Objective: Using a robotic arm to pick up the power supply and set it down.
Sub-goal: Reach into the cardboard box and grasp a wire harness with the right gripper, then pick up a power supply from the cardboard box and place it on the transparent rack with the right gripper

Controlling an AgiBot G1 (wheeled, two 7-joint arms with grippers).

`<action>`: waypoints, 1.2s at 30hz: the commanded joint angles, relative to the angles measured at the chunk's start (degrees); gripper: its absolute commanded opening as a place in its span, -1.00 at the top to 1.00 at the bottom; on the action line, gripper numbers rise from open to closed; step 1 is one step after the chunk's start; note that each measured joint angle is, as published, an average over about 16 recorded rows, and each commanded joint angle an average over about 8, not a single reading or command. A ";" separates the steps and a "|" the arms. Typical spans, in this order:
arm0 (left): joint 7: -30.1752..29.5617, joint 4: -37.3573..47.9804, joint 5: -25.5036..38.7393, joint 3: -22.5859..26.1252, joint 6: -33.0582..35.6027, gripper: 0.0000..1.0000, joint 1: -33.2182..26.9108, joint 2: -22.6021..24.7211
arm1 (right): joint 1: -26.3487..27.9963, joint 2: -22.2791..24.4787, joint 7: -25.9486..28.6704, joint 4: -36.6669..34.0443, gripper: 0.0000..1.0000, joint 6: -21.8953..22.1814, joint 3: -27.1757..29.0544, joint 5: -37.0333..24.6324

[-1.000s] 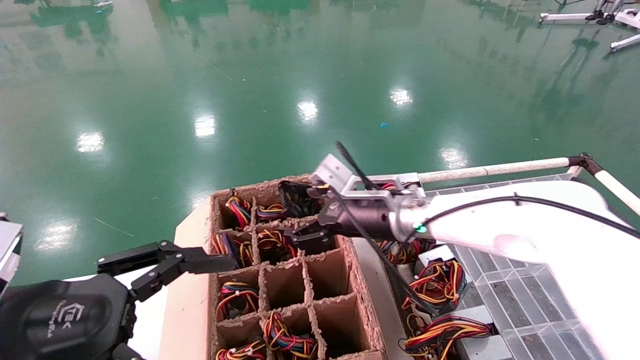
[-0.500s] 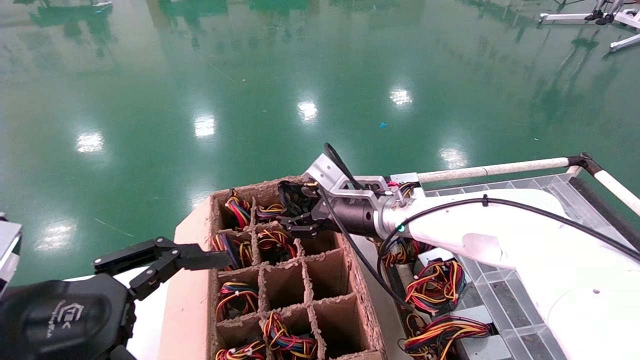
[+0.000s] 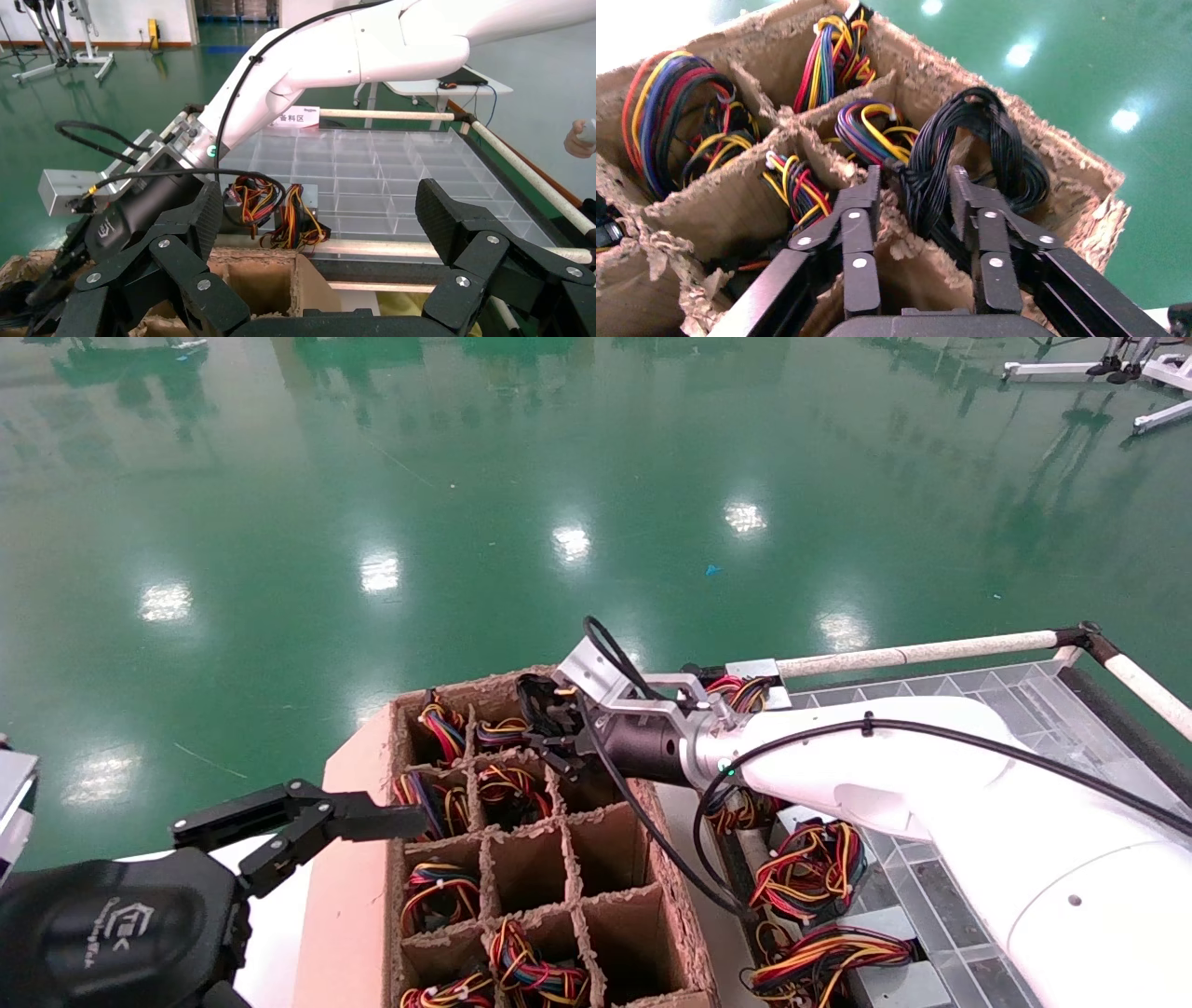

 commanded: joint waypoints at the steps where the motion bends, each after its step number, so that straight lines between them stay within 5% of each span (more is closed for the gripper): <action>1: 0.00 0.00 0.00 0.00 0.00 -1.00 0.00 0.00 | 0.01 0.01 0.82 0.38 1.00 0.83 -1.71 0.64; 17: 0.01 0.00 -0.02 0.02 -0.01 -1.00 -0.01 -0.01 | 1.22 0.22 3.12 0.11 1.00 4.36 -9.43 7.08; 36: 0.02 0.00 -0.03 0.05 -0.02 -1.00 -0.01 -0.02 | 4.88 0.67 2.63 -2.32 1.00 8.80 -9.92 17.80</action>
